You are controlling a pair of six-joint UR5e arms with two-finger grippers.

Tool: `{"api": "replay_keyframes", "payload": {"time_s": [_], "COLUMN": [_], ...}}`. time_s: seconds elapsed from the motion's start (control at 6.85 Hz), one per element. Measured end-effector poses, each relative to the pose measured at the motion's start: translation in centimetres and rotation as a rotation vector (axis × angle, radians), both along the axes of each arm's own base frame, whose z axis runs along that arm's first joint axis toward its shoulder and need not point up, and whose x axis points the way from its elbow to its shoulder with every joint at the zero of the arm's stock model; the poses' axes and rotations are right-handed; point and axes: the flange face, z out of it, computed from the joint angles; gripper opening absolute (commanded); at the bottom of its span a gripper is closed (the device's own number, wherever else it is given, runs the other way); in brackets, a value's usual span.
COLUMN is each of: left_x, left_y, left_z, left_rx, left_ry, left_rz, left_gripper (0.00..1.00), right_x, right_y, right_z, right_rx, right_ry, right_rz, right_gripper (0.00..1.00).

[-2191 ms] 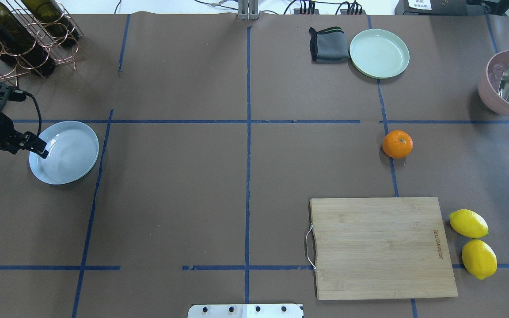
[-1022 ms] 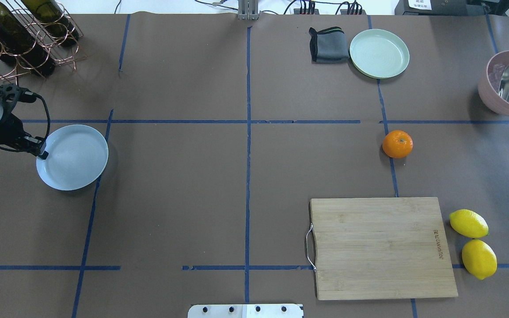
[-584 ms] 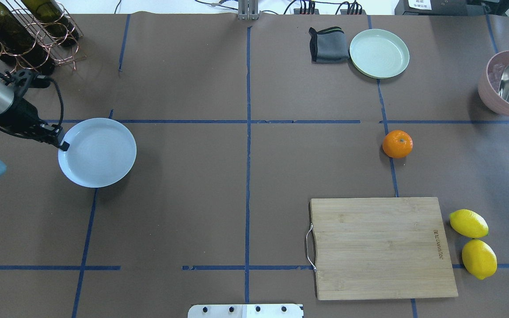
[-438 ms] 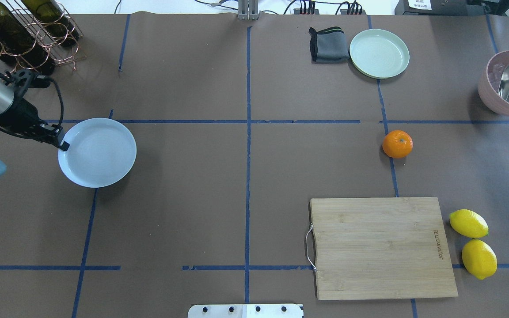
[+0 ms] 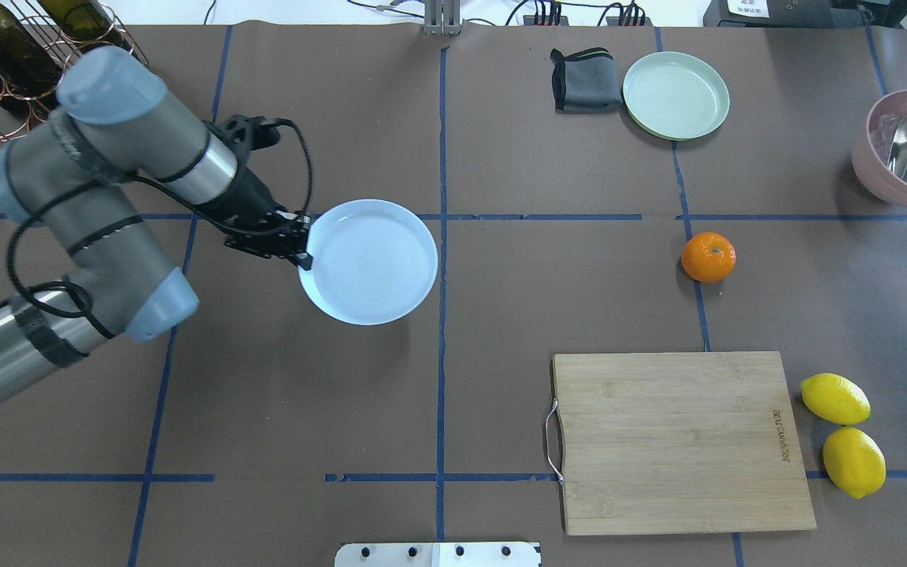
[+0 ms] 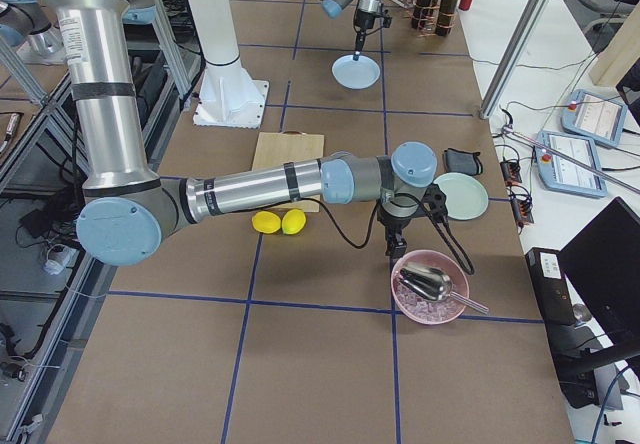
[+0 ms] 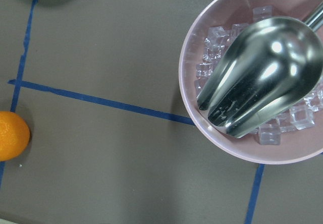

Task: Pick orange to plate
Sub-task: 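Slide the white plate with the left gripper toward the table center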

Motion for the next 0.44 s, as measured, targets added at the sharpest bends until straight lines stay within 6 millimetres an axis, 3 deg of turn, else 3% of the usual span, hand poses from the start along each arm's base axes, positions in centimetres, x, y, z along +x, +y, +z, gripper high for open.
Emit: {"api": "replay_keyframes", "payload": {"time_s": [0.15,0.44], "left_x": [3.7,7.5], "left_y": [1.1,2.5], "left_z": [-0.2,0.7], "left_rx": [0.008,-0.011], "left_ry": [0.003,0.036], "left_rz": [-0.020,-0.067], "left_gripper": [0.00,0.00], "right_x": [-1.0,-4.2], "right_y": [0.1,0.7], "right_z": [-0.9,-3.5], "right_rx": [-0.011,-0.042], "right_ry": [-0.002,-0.008], "right_rz": [0.007,0.019], "right_gripper": [1.00,1.00]}}
